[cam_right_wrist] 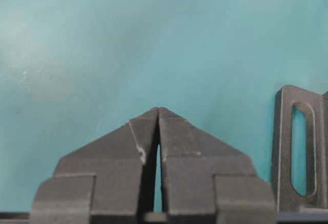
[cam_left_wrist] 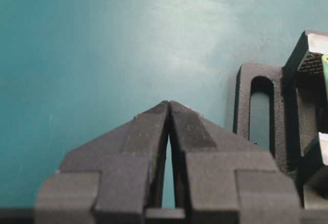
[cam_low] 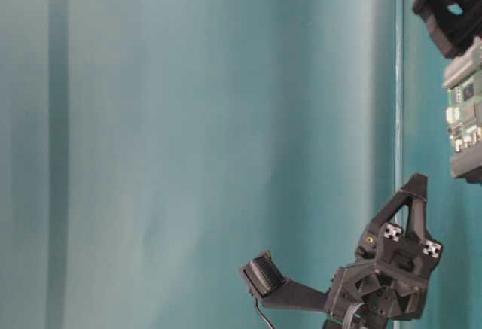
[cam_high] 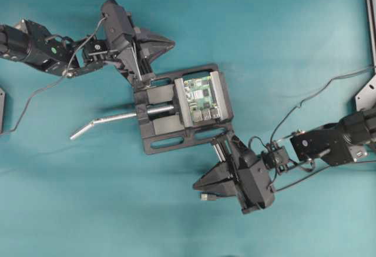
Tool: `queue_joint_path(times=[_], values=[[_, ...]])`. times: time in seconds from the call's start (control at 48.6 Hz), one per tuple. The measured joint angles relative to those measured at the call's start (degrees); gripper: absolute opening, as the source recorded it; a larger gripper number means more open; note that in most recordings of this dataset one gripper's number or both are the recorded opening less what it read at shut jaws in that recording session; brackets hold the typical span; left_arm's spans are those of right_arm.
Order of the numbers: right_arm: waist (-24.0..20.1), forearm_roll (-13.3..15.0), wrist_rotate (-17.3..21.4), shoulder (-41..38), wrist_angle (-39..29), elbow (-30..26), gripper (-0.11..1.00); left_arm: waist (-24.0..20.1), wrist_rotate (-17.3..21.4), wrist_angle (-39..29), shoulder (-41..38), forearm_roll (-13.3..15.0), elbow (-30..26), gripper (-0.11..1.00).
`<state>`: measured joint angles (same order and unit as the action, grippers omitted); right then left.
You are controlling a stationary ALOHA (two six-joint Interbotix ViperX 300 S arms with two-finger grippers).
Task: Insert the USB into the fixed PCB.
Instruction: 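Move both arms apart, bringing the right gripper over the USB plug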
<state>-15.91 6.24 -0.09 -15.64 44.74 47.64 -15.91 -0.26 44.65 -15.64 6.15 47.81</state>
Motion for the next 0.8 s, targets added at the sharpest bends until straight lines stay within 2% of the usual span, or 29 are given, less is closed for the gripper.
queue_joint_path(times=[0.082,0.267,0.432,0.555,0.658,0.72,0.802], values=[[-0.09,-0.26,0.62,-0.09,-0.09,0.0,0.01,0.0,0.0,-3.52,1.85,-0.97,-0.09,0.0],[-0.44,-4.57,1.32,0.18,1.14,0.09,0.0,0.18,0.0,-16.0,6.94,-1.85,-0.62,0.0],[-2.46,-9.49,1.41,3.43,2.29,0.09,0.0,1.05,0.0,-18.9,11.87,-1.93,-0.26,0.0],[-6.42,-16.08,1.05,5.98,-0.18,1.85,0.0,1.41,0.09,-21.8,16.96,-2.02,1.41,0.0],[-10.46,-23.55,0.88,6.86,-1.76,4.04,0.0,1.41,0.09,-26.46,21.8,-2.02,3.69,0.02],[-12.48,-27.77,0.79,7.38,-2.02,4.83,0.0,1.41,0.0,-29.88,24.7,-2.02,5.45,0.08],[-14.59,-31.9,0.7,8.09,-2.37,5.1,0.0,1.58,0.0,-34.28,29.09,-2.02,7.73,0.28]])
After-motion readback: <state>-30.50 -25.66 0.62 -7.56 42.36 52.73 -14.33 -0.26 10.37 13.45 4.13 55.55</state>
